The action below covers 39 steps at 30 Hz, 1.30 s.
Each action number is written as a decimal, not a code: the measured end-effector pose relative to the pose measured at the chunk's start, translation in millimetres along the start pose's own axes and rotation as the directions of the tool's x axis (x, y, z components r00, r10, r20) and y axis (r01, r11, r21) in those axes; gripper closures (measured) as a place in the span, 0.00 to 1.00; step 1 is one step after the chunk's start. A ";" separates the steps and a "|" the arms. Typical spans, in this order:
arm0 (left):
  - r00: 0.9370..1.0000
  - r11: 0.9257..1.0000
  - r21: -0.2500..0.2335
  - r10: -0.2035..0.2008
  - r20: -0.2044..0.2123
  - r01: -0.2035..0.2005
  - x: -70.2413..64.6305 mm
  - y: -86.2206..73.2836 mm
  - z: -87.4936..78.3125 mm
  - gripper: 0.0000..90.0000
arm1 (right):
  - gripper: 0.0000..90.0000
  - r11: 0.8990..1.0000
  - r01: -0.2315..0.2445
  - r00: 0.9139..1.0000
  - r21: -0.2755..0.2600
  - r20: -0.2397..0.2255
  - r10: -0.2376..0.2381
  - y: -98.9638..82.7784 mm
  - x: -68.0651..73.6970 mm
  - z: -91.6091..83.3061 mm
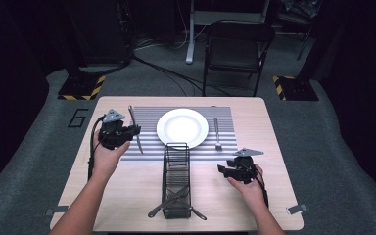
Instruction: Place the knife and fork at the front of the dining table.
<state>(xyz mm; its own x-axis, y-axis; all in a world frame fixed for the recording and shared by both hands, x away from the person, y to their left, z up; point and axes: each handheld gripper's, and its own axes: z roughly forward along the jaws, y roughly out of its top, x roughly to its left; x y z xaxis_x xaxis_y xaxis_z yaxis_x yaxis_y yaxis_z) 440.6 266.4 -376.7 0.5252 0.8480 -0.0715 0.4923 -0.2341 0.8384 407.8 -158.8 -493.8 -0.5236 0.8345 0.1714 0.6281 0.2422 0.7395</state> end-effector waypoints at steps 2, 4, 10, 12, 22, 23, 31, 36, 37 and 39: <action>1.000 1.000 -0.001 -0.011 -0.009 0.011 3.6 -4.1 1.1 0.90 | 0.55 1.000 -0.001 1.000 0.001 0.000 0.001 -0.1 0.1 0.1; 1.000 1.000 0.001 -0.016 -0.018 0.016 7.0 -7.8 1.8 0.90 | 0.55 1.000 -0.003 1.000 0.001 -0.001 0.003 -0.2 0.2 0.3; 0.999 0.999 0.013 -0.032 -0.037 0.033 14.4 -18.9 4.3 0.90 | 0.55 1.000 0.000 1.000 0.000 -0.001 0.000 -0.2 -0.2 0.5; 0.999 0.999 0.019 -0.036 -0.040 0.037 17.2 -23.6 5.4 0.90 | 0.55 1.000 0.000 1.000 0.000 -0.001 0.000 -0.3 -0.1 0.5; 0.998 0.998 0.046 -0.045 -0.044 0.047 21.8 -35.6 15.4 0.90 | 0.55 1.000 -0.006 1.000 0.005 -0.003 0.006 -0.4 0.5 0.9; 0.998 0.998 0.044 -0.048 -0.042 0.049 22.0 -36.1 16.3 0.90 | 0.55 1.000 -0.007 1.000 0.007 -0.003 0.007 -0.4 0.5 0.9; 0.997 0.998 0.024 -0.063 -0.054 0.064 23.2 -34.3 26.1 0.91 | 0.55 1.000 -0.002 1.000 0.008 0.001 0.002 -0.4 -0.3 0.9; 0.992 0.994 0.007 -0.109 -0.070 0.110 26.8 -34.1 31.9 0.91 | 0.55 1.000 -0.007 1.000 0.010 0.001 0.007 -0.5 -0.1 0.9; 0.990 0.993 0.000 -0.118 -0.075 0.118 27.7 -34.1 33.8 0.91 | 0.55 1.000 -0.007 1.000 0.010 0.001 0.007 -0.5 -0.1 0.9; 0.988 0.992 -0.008 -0.127 -0.084 0.127 29.0 -34.0 37.5 0.91 | 0.55 1.000 -0.008 1.000 0.009 -0.003 0.008 -0.6 -0.7 0.9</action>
<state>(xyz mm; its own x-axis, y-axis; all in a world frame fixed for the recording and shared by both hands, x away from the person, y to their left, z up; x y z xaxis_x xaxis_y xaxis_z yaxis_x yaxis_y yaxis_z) 465.1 281.1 -427.6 0.3979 0.9079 -0.1317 0.5497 -0.1210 0.8266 408.3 -159.1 -495.0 -0.5204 0.8350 0.1787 0.6371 0.2403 0.7323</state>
